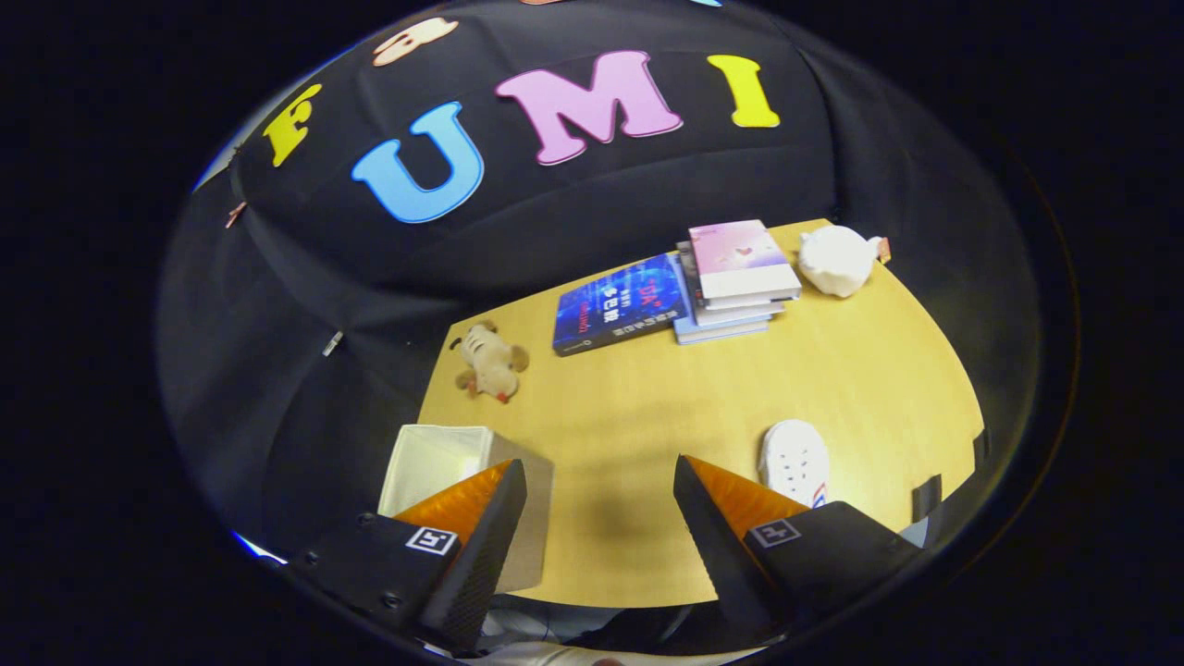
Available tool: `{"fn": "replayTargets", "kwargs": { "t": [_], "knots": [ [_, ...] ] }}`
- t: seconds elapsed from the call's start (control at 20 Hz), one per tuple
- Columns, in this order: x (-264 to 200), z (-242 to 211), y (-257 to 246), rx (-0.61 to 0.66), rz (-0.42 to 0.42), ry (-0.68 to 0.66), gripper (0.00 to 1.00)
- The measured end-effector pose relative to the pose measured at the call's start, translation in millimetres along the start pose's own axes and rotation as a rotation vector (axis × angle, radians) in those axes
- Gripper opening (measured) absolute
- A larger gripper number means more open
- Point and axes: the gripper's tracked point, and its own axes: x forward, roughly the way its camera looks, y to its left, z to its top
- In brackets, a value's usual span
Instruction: Open the storage box then place both shoes into the box .Put the left shoe in first, then the right shoe, with the right side of both shoes facing outward in a uniform manner.
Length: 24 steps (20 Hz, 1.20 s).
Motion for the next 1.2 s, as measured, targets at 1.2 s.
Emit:
{"fn": "replayTargets", "kwargs": {
  "t": [1.2],
  "knots": [
    [87.3,-123.6,-249.6,-0.070,-0.215,0.458,0.90]
  ]
}}
